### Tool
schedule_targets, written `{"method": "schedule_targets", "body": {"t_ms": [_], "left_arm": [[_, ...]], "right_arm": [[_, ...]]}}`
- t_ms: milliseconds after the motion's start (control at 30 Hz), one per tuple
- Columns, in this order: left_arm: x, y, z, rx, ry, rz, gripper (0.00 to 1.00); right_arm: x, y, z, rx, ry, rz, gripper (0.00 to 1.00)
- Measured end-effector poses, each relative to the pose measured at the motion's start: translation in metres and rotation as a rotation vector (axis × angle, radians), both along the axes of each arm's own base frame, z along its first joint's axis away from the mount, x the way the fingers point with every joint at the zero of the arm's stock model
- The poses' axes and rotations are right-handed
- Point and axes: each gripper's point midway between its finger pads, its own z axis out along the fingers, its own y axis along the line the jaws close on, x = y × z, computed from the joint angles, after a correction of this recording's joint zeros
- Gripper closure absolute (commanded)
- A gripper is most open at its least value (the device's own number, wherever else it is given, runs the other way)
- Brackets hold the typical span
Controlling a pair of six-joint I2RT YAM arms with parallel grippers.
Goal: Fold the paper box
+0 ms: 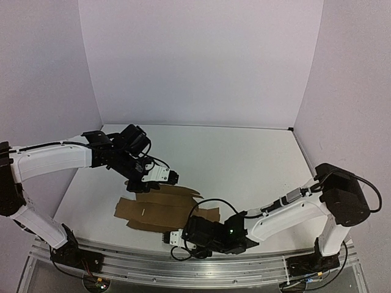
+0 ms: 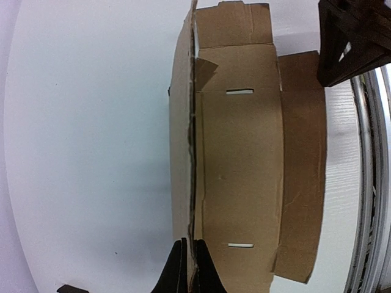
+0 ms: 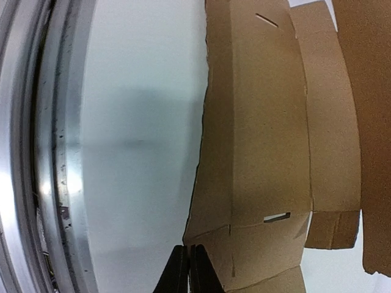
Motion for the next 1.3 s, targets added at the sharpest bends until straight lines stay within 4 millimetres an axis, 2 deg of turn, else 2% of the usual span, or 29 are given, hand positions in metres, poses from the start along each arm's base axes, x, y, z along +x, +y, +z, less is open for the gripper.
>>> {"method": "schedule_targets", "body": {"t_ms": [167,300,533,800,933,1067,1167,1300], "left_arm": [[-0.007,-0.001,0.002,-0.005,0.033,-0.019,1.0],[-0.012,-0.001,0.005,-0.007,0.06,-0.033,1.0],[-0.015,-0.008,0.015,-0.011,0.107,-0.05,1.0],[-0.027,-0.009,0.011,0.006,0.193,-0.081,1.0],[-0.028,-0.01,0.01,0.014,0.204,-0.088,1.0],[-0.026,-0.007,0.009,0.03,0.182,-0.103,1.0],[-0.018,-0.007,0.007,0.046,0.133,-0.114,1.0],[-0.004,-0.011,0.005,0.059,0.051,-0.134,1.0]], "right_arm": [[0.023,-0.002,0.023,0.096,0.05,-0.104,1.0],[0.038,-0.005,0.038,0.146,0.06,-0.163,0.98],[0.047,-0.01,0.037,0.149,0.07,-0.197,0.88],[0.048,-0.01,0.032,0.126,0.05,-0.182,0.82],[0.049,-0.01,0.026,0.099,0.039,-0.165,0.8],[0.042,-0.007,0.029,0.114,0.076,-0.143,0.75],[0.033,-0.004,0.046,0.155,0.122,-0.115,0.72],[0.02,-0.001,0.105,0.311,0.175,-0.082,0.63]]}}
